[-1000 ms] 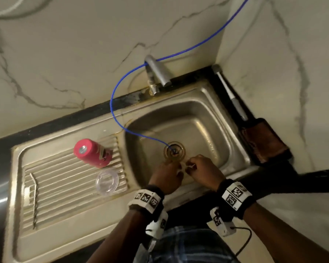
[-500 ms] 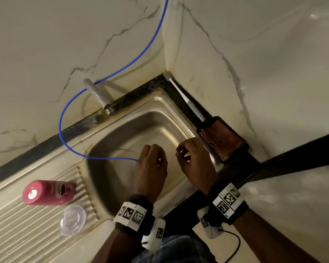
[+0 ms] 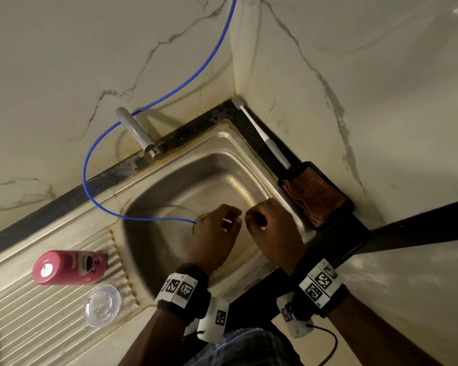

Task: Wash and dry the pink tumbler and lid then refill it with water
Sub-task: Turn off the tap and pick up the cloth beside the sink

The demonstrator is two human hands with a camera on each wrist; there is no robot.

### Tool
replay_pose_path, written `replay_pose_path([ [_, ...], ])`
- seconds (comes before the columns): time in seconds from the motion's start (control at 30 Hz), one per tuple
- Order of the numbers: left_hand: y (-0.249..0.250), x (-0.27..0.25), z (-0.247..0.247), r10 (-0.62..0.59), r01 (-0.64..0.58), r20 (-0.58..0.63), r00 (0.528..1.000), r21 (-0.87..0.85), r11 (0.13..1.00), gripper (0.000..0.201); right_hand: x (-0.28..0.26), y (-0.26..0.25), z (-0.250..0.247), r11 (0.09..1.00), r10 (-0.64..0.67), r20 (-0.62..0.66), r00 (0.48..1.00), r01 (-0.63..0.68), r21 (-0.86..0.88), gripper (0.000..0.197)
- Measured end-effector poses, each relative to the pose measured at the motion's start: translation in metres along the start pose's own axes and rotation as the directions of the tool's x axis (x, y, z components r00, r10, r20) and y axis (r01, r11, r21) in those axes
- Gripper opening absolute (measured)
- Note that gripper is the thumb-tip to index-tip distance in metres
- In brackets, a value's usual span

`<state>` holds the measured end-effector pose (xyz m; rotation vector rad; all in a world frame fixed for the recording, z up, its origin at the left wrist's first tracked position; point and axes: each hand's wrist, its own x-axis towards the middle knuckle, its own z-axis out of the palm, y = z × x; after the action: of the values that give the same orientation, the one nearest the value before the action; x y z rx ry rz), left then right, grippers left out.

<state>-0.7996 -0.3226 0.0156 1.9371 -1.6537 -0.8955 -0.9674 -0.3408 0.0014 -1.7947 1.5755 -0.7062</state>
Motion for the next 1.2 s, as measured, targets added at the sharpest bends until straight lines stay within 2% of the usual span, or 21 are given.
replay_pose_path([
  [0.03, -0.002, 0.000, 0.005, -0.031, 0.027, 0.084, 0.996, 0.053, 0.998, 0.022, -0.001, 0.004, 0.002, 0.999, 0.029, 0.052, 0.998, -0.028, -0.025, 0.015],
  [0.07, -0.004, 0.000, 0.010, -0.069, 0.036, 0.181, 0.981, 0.179, 0.983, 0.029, -0.003, 0.010, 0.006, 0.992, 0.084, 0.158, 0.984, -0.067, -0.111, 0.022],
  [0.1, -0.004, -0.001, 0.015, -0.111, 0.035, 0.262, 0.959, 0.280, 0.959, 0.036, -0.006, 0.017, 0.008, 0.975, 0.146, 0.268, 0.952, -0.092, -0.204, 0.028],
  [0.13, -0.006, -0.001, 0.021, -0.111, 0.018, 0.303, 0.947, 0.294, 0.956, 0.039, -0.009, 0.023, 0.008, 0.971, 0.160, 0.309, 0.937, -0.093, -0.222, 0.031],
  [0.17, -0.001, -0.002, 0.022, -0.063, -0.008, 0.302, 0.951, 0.227, 0.974, 0.038, -0.011, 0.026, 0.005, 0.982, 0.136, 0.275, 0.952, -0.093, -0.164, 0.031],
  [0.2, 0.003, -0.003, 0.024, 0.013, -0.052, 0.247, 0.969, 0.151, 0.987, 0.035, -0.013, 0.029, 0.000, 0.993, 0.095, 0.193, 0.977, -0.079, -0.089, 0.031],
  [0.27, 0.008, -0.002, 0.024, 0.137, -0.142, 0.074, 0.988, 0.062, 0.988, 0.029, -0.019, 0.029, -0.008, 0.999, 0.038, 0.001, 0.999, -0.038, 0.023, 0.027],
  [0.33, 0.013, 0.002, 0.024, 0.122, -0.121, 0.038, 0.992, -0.014, 0.993, 0.024, -0.022, 0.030, -0.011, 0.997, 0.069, -0.066, 0.995, -0.066, 0.046, 0.021],
  [0.4, 0.011, 0.008, 0.028, 0.028, -0.041, 0.177, 0.984, 0.070, 0.997, 0.030, -0.023, 0.040, -0.009, 0.990, 0.136, 0.093, 0.986, -0.133, -0.036, 0.026],
  [0.43, 0.007, 0.010, 0.029, -0.042, 0.004, 0.261, 0.964, 0.145, 0.989, 0.041, -0.025, 0.045, -0.009, 0.984, 0.160, 0.188, 0.969, -0.143, -0.103, 0.032],
  [0.47, 0.003, 0.011, 0.031, -0.100, 0.039, 0.319, 0.943, 0.190, 0.981, 0.051, -0.027, 0.048, -0.012, 0.980, 0.164, 0.226, 0.960, -0.133, -0.145, 0.035],
  [0.53, 0.002, 0.012, 0.032, -0.114, 0.070, 0.352, 0.929, 0.136, 0.988, 0.055, -0.024, 0.054, -0.027, 0.984, 0.150, 0.149, 0.977, -0.132, -0.120, 0.035],
  [0.63, 0.011, 0.011, 0.038, -0.025, -0.025, 0.397, 0.918, 0.120, 0.992, 0.045, -0.019, 0.060, -0.059, 0.968, 0.244, -0.059, 0.968, -0.247, -0.036, 0.031],
  [0.7, 0.022, 0.013, 0.044, 0.058, -0.122, 0.427, 0.902, 0.123, 0.985, 0.045, -0.011, 0.069, -0.077, 0.946, 0.286, -0.197, 0.938, -0.308, -0.096, 0.027],
  [0.77, 0.035, 0.017, 0.050, 0.134, -0.210, 0.456, 0.880, 0.121, 0.970, 0.048, -0.002, 0.081, -0.091, 0.894, 0.309, -0.274, 0.911, -0.376, -0.242, 0.022],
  [0.87, 0.059, 0.025, 0.062, 0.217, -0.353, 0.527, 0.822, 0.172, 0.920, 0.059, 0.006, 0.097, -0.103, 0.838, 0.315, -0.301, 0.900, -0.413, -0.357, 0.019],
  [0.97, 0.073, 0.032, 0.074, 0.249, -0.459, 0.594, 0.765, 0.231, 0.858, 0.068, 0.010, 0.104, -0.104, 0.798, 0.300, -0.296, 0.907, -0.409, -0.442, 0.017],
  [1.07, 0.072, 0.036, 0.082, 0.246, -0.502, 0.646, 0.723, 0.246, 0.829, 0.072, 0.010, 0.104, -0.103, 0.776, 0.303, -0.301, 0.904, -0.418, -0.473, 0.017],
  [1.2, 0.062, 0.039, 0.087, 0.258, -0.527, 0.658, 0.707, 0.247, 0.814, 0.077, 0.008, 0.104, -0.104, 0.761, 0.337, -0.289, 0.896, -0.440, -0.476, 0.015],
])
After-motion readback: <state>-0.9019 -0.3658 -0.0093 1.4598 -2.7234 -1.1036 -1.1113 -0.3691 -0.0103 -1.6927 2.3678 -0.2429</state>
